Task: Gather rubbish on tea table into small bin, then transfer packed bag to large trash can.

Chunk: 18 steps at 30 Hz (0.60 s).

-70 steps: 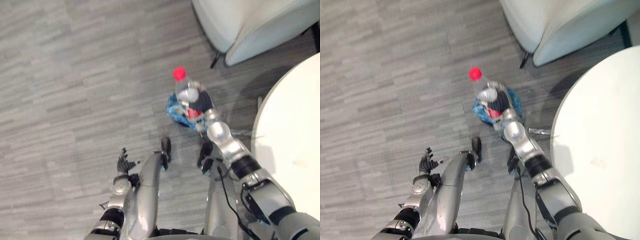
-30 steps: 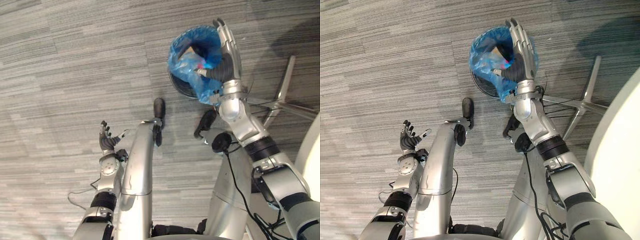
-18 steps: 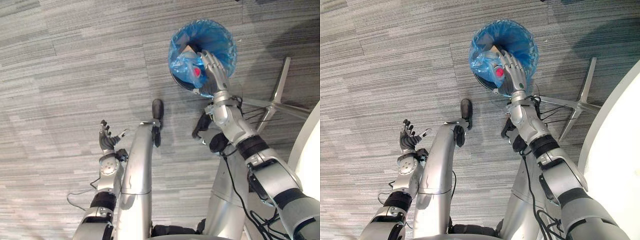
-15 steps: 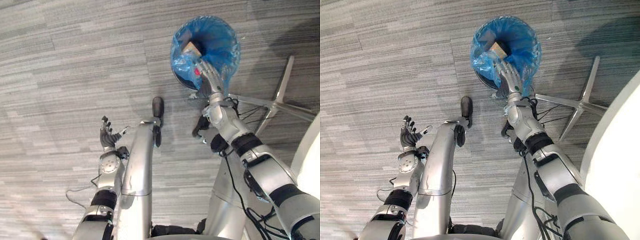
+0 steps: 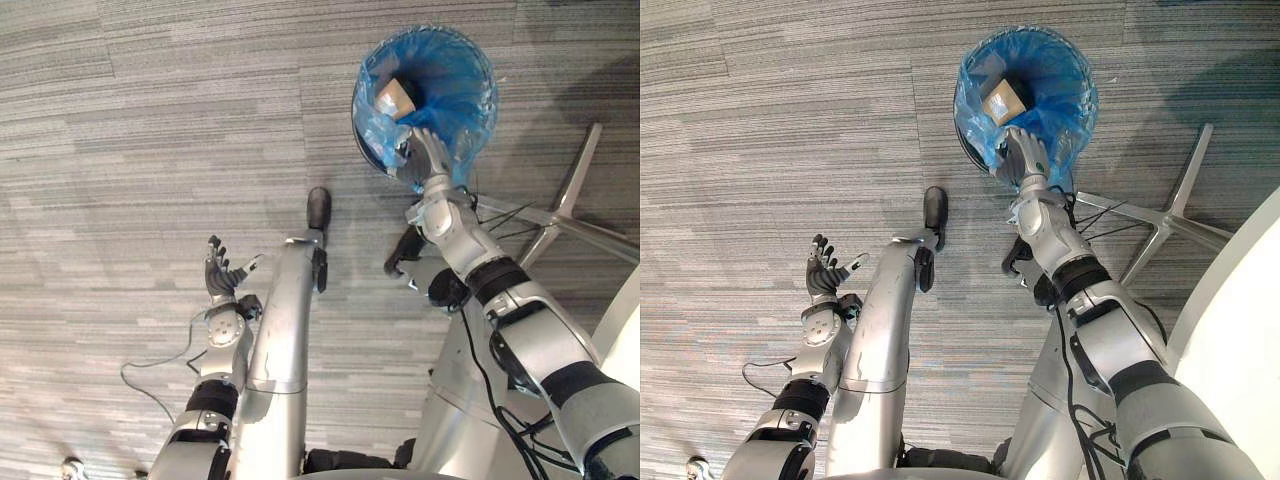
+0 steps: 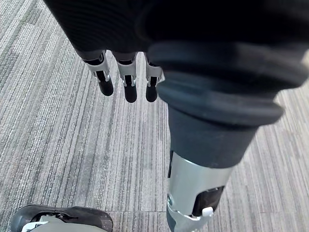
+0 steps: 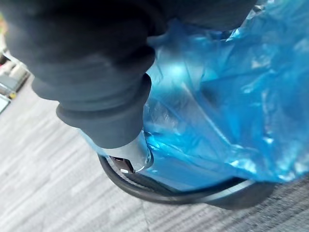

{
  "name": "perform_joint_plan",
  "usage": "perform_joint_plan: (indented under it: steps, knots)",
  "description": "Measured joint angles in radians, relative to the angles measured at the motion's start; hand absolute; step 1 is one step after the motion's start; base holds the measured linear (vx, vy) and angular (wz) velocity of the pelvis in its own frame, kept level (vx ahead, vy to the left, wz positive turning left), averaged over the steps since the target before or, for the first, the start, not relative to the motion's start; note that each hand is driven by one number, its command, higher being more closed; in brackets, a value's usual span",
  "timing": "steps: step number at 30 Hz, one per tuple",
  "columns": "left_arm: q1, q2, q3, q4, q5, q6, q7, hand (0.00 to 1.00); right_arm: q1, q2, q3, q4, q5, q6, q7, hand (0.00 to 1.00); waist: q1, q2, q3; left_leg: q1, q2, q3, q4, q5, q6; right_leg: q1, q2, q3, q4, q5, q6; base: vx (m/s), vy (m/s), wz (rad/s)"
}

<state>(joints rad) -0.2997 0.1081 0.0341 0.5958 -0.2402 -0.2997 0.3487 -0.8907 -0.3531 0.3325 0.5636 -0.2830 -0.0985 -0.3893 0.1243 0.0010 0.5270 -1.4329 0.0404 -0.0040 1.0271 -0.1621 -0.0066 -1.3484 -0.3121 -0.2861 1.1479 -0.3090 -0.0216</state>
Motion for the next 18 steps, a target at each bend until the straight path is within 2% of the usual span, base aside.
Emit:
perform_joint_plan:
  steps: [4,7,10,11,16,18]
  knots:
    - [0.005,-0.010,0.007,-0.030,0.024,0.012,0.000,0.00,0.111,0.060,-0.080,-0.142,0.134,-0.025,0.003,1.00,-0.001,-0.002,-0.001,0.079,0.005,0.000,-0.029,-0.002,0.003,0.082,0.009,-0.007,-0.034,0.000,0.001,-0.06,0.015,-0.02]
    - [0.012,-0.016,0.018,-0.048,0.039,0.017,0.000,0.00,0.195,0.106,-0.120,-0.216,0.226,-0.054,0.019,1.00,-0.002,-0.005,-0.003,0.158,0.010,0.004,-0.079,0.006,-0.008,0.163,0.014,-0.021,-0.078,0.002,0.003,-0.04,-0.001,0.07]
    - [0.050,-0.028,0.017,-0.058,0.058,0.021,-0.010,0.00,0.267,0.159,-0.136,-0.255,0.311,-0.072,0.045,1.00,-0.003,-0.028,-0.019,0.257,0.011,0.005,-0.143,0.019,-0.025,0.260,0.015,-0.042,-0.129,0.011,-0.011,0.00,-0.023,0.12]
    - [0.069,-0.030,0.017,-0.058,0.060,0.029,-0.021,0.00,0.301,0.185,-0.138,-0.286,0.337,-0.079,0.062,1.00,-0.004,-0.038,-0.025,0.301,0.011,0.001,-0.168,0.027,-0.025,0.306,0.017,-0.053,-0.152,0.014,-0.016,0.03,-0.034,0.12]
    - [0.148,-0.063,0.017,-0.058,0.060,0.041,-0.039,0.00,0.436,0.252,-0.158,-0.402,0.452,-0.098,0.108,1.00,-0.004,-0.042,-0.028,0.538,0.010,-0.009,-0.272,0.028,-0.026,0.566,0.031,-0.101,-0.270,0.017,-0.011,0.05,-0.033,0.12]
    - [0.217,-0.061,0.015,-0.056,0.060,0.041,-0.047,0.00,0.528,0.303,-0.140,-0.439,0.490,-0.118,0.136,1.00,-0.006,-0.075,-0.073,0.682,0.010,0.007,-0.360,0.029,-0.031,0.709,0.036,-0.119,-0.353,0.024,0.002,0.11,-0.049,0.14]
